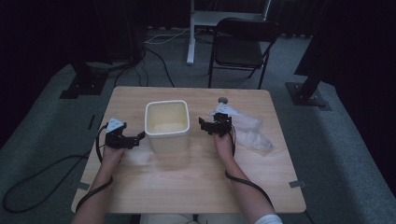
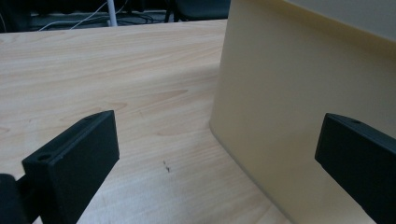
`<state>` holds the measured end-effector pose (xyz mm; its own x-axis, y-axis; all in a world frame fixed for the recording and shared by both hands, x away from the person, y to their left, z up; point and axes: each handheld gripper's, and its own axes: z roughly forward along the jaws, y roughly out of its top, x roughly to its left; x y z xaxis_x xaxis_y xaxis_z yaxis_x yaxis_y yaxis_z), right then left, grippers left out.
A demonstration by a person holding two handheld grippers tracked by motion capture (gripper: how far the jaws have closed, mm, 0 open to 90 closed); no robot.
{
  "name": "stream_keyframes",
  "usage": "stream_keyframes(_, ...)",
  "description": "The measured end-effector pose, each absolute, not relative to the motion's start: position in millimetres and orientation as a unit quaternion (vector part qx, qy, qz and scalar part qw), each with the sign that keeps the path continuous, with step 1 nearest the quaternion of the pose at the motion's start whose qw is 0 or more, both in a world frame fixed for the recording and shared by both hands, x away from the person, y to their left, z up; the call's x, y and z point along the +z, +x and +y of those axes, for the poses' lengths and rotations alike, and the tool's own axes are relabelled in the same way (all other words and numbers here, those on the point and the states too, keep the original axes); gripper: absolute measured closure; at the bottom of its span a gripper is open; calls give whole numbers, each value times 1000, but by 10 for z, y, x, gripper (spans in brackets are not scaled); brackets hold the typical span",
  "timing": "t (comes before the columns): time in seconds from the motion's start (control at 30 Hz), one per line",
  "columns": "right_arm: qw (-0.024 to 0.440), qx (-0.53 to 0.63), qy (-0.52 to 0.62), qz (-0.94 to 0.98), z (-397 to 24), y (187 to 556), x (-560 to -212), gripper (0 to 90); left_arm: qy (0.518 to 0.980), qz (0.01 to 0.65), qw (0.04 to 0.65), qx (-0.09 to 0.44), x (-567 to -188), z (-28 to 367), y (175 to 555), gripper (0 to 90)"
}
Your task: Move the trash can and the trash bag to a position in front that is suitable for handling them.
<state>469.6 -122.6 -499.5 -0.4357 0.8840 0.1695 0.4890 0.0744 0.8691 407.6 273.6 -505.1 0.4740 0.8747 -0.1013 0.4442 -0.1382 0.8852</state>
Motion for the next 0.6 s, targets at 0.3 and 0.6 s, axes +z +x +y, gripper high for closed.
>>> stream_keyframes(0.3, 194, 465, 492, 710, -1002, 4807, -5004, 108, 721, 462, 464, 228, -5035, 2689, 4183, 4)
stream_keyframes(0.6, 181, 466, 481, 720, -868, 4817, -4991, 109, 723, 457, 464, 230, -4991, 2636, 4205, 4)
